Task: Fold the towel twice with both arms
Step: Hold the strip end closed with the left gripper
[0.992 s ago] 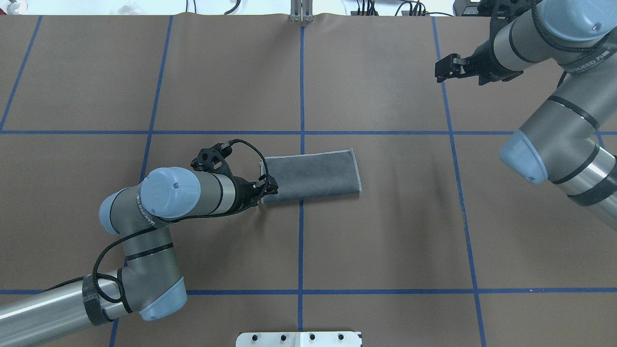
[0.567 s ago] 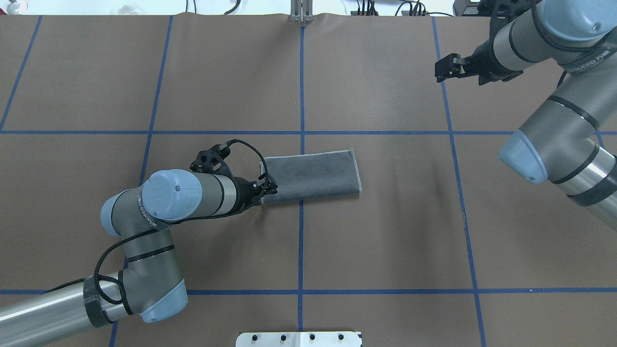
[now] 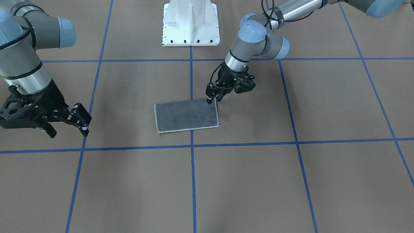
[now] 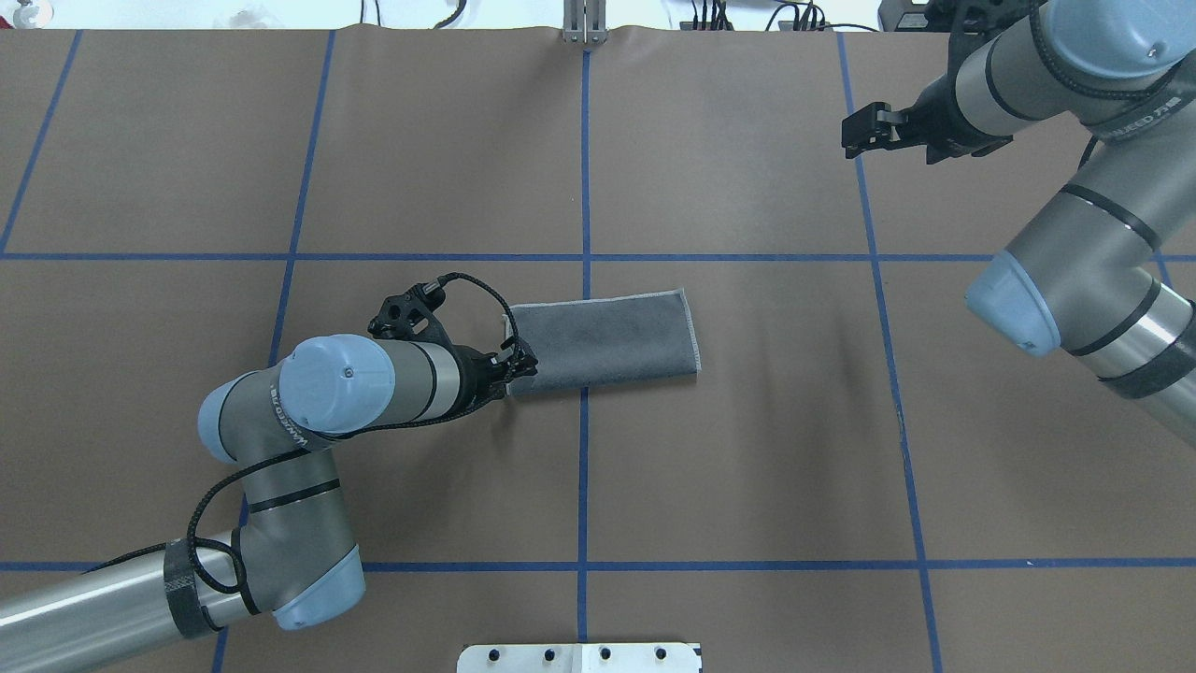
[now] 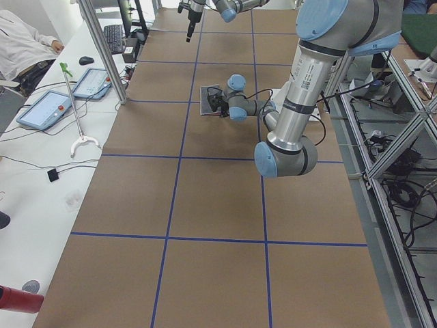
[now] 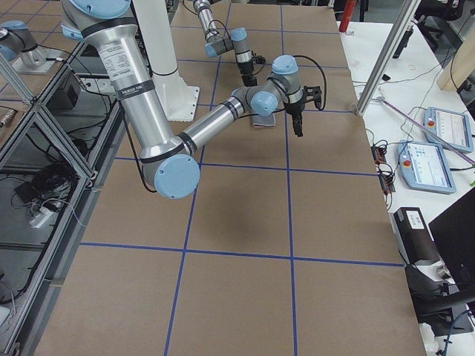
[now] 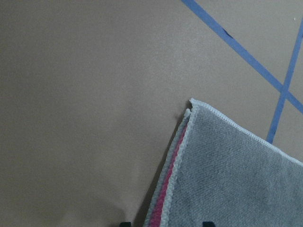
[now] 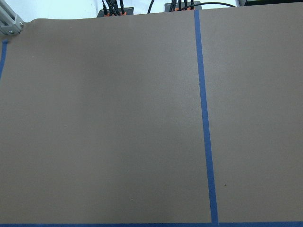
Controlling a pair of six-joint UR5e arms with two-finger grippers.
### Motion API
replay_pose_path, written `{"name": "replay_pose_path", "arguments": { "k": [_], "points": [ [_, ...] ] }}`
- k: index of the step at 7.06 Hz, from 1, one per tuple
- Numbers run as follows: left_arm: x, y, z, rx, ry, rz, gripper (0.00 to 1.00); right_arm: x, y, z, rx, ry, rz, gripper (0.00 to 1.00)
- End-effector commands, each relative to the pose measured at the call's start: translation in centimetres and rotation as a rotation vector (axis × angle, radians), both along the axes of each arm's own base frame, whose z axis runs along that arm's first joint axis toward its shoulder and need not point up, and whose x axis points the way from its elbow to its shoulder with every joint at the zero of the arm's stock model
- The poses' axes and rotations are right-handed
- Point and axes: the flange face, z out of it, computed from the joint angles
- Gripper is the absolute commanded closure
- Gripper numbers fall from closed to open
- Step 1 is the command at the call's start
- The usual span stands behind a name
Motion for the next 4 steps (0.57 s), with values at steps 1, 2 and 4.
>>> {"name": "replay_pose_path", "arguments": {
  "k": [1,2,4],
  "points": [
    [0.33,0.46,0.02,-0.010,0.003,0.003,0.42,0.01,0.02,-0.09,0.001,-0.001,0.000,0.00],
    [0.38,0.65,-0.11,-0.014,0.010,0.002,0.52,-0.01,-0.01,-0.04,0.001,-0.001,0.000,0.00],
    [0.33,0.67,-0.09,-0.012,0.015,0.002,0.64,0.00,0.00,-0.20,0.004,-0.002,0.000,0.00]
  ]
}}
